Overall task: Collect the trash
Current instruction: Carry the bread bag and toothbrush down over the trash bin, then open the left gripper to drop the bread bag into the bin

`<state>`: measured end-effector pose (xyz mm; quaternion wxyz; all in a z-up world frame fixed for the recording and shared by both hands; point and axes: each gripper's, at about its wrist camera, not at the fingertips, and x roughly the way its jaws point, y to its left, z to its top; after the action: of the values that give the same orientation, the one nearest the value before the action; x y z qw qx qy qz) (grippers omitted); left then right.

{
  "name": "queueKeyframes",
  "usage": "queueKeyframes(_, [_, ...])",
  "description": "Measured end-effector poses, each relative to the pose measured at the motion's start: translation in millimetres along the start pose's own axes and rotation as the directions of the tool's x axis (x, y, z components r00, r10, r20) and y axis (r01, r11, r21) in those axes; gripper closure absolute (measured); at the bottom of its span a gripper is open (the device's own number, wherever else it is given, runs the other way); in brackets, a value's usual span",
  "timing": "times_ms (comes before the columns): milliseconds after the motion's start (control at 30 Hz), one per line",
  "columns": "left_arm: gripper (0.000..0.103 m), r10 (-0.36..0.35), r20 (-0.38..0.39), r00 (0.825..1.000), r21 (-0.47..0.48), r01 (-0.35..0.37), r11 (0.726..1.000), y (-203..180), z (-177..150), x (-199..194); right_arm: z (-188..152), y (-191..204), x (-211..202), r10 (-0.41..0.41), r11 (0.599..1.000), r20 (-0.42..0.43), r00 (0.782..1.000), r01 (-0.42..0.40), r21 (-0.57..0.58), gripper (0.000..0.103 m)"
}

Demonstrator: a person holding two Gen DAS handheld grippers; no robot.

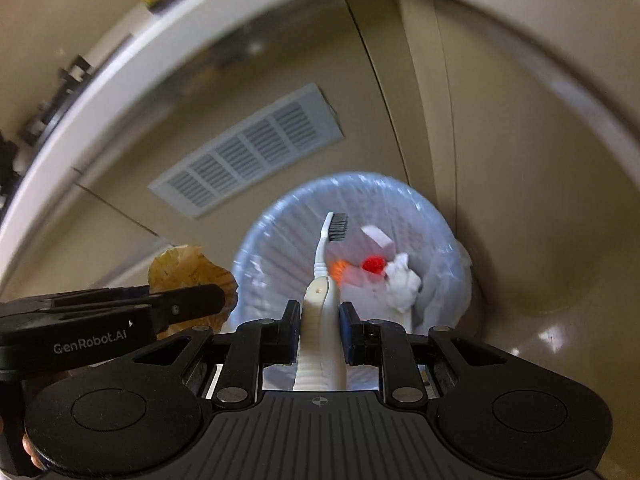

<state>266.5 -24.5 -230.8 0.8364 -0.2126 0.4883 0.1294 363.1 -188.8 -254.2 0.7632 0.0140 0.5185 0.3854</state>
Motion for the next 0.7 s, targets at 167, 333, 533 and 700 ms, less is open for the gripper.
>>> queueKeyframes(167, [0.070, 0.018, -0.046, 0.999, -0.015, -0.019, 1.000, 5, 2, 42, -1, -14, 27, -0.024, 0.999, -0.029, 0.999, 0.025, 0.031, 0.082])
queueKeyframes(333, [0.068, 0.033, -0.061, 0.998, -0.017, -0.034, 0.999, 12, 3, 68, 1, -23, 47, -0.043, 0.997, -0.050, 0.998, 0.046, 0.057, 0.082])
queueKeyframes(533, [0.061, 0.041, -0.079, 0.996, -0.012, -0.042, 0.999, 15, 11, 91, 7, -29, 58, -0.054, 0.996, -0.053, 0.997, 0.058, 0.072, 0.082])
queueKeyframes(700, [0.049, 0.036, -0.076, 0.996, -0.017, -0.037, 0.999, 17, 15, 95, 9, -31, 63, -0.062, 0.994, -0.051, 0.997, 0.067, 0.088, 0.082])
